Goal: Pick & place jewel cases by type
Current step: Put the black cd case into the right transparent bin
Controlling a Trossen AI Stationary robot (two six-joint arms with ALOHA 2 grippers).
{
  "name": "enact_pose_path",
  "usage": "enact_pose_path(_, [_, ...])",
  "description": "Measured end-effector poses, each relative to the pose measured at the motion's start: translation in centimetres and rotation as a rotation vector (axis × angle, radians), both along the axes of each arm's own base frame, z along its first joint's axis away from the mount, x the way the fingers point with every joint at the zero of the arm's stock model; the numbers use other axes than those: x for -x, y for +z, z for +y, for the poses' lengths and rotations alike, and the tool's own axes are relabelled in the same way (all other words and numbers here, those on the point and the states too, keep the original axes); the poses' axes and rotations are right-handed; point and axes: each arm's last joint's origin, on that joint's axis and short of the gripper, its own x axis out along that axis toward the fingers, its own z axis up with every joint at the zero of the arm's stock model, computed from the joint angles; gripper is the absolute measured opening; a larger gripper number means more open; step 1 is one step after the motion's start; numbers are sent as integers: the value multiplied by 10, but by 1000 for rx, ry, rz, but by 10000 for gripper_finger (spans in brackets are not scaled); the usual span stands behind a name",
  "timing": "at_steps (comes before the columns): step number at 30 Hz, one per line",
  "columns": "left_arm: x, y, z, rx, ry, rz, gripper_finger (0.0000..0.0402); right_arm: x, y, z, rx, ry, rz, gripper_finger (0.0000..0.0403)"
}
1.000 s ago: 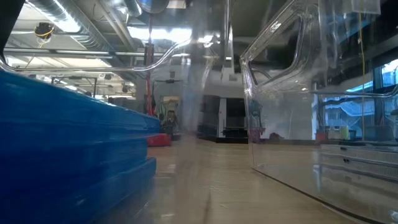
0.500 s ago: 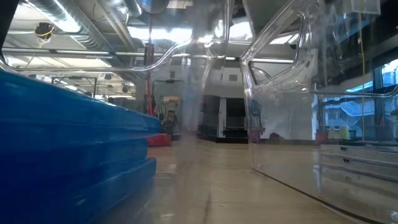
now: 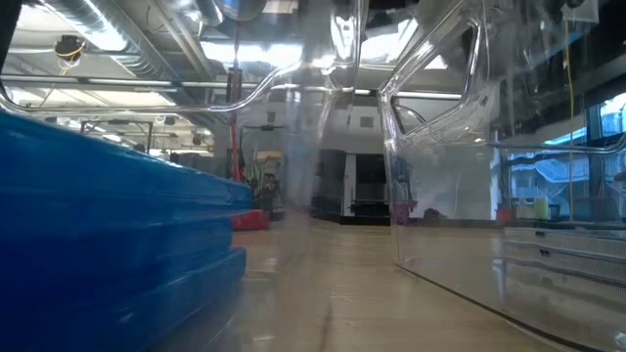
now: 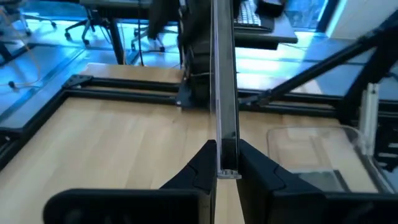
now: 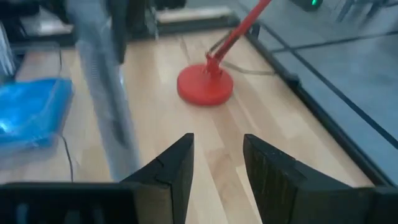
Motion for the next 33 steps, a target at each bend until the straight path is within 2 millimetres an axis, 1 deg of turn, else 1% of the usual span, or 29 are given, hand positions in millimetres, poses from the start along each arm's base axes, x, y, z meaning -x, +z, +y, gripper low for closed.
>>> enact_pose_path(4, [16, -9, -4, 10, -13, -103, 33, 16, 11, -6, -4, 7, -78, 143])
enact_pose_path(7, [35, -20, -6, 19, -5, -176, 33, 25, 15, -10, -1, 14, -114, 143])
enact_pose_path(10, [58, -31, -3, 37, 8, -321, 33, 31, 16, -12, -5, 16, -135, 143])
enact_pose_path(13, [82, -49, 0, 79, 17, -429, 34, 30, 14, -12, 3, 19, -133, 143])
enact_pose_path(17, [105, -70, 5, 116, 27, -594, 37, 24, 18, -9, 2, 24, -168, 143])
enact_pose_path(20, [113, -82, 6, 126, 30, -690, 38, 12, 19, -4, 20, 49, -179, 143])
enact_pose_path(23, [113, -90, 6, 109, 6, -727, 38, -1, 19, 1, 41, 57, -175, 147])
enact_pose_path(25, [112, -93, 4, 94, -27, -730, 38, -11, 18, 4, 44, 49, -175, 160])
enact_pose_path(27, [109, -96, 3, 86, -64, -723, 39, -19, 16, 6, 45, 46, -165, 183])
enact_pose_path(33, [108, -97, 1, 87, -98, -735, 40, -43, 3, 15, -3, 18, -107, 278])
